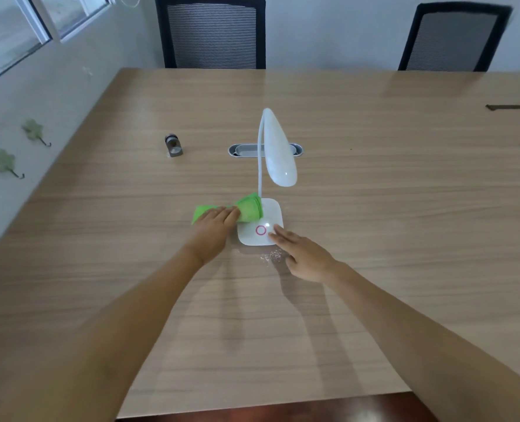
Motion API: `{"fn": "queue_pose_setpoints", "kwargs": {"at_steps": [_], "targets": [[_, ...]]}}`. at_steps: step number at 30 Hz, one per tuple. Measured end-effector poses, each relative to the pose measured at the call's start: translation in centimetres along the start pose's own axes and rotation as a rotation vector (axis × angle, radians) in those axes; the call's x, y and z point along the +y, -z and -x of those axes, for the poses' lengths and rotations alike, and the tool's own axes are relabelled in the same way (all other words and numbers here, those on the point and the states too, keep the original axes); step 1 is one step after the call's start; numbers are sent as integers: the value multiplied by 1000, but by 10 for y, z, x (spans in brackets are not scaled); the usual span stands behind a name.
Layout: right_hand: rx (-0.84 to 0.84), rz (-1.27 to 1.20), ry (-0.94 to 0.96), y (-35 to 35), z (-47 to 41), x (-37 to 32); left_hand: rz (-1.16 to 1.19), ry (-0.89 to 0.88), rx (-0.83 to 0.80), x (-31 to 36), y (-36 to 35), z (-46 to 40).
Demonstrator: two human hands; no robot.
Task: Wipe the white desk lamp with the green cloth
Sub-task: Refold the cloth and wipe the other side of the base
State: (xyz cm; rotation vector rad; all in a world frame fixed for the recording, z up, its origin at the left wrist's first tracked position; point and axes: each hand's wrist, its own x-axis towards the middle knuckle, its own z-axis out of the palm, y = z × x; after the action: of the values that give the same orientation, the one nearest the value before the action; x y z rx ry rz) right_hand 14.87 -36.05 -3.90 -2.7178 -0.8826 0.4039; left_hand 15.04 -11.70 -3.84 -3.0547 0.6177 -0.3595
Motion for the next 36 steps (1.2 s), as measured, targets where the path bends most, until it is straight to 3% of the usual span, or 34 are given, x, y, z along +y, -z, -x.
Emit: {"fn": "queue_pose_setpoints", "kwargs": {"at_steps": [3, 8, 12, 17, 19, 23, 25, 30, 33, 36], "targets": [[-10, 20, 9, 6, -1, -1, 39, -72, -77, -1, -13, 15], [-9, 37, 15, 8, -1, -1, -69, -332, -58, -29, 3, 51], [0, 34, 19, 11, -1, -3, -13, -88, 14, -31, 8, 36], [-26, 22, -19, 11, -3, -2, 122, 77, -95, 2, 3, 1], [-34, 14, -22, 12, -3, -4, 137, 49, -188, 6, 1, 5], [-46, -15, -45, 14, -2, -6, 40, -225, -128, -16, 7, 27], [-41, -28, -44, 14, -2, -8, -17, -177, -120, -31, 14, 32], [-35, -26, -45, 13, -3, -9, 159, 220, -89, -19, 22, -2], [-39, -32, -52, 13, -4, -8, 148, 227, -211, 2, 15, -24], [-44, -25, -52, 12, -3, -7, 37, 106, -329, 7, 7, -20]]}}
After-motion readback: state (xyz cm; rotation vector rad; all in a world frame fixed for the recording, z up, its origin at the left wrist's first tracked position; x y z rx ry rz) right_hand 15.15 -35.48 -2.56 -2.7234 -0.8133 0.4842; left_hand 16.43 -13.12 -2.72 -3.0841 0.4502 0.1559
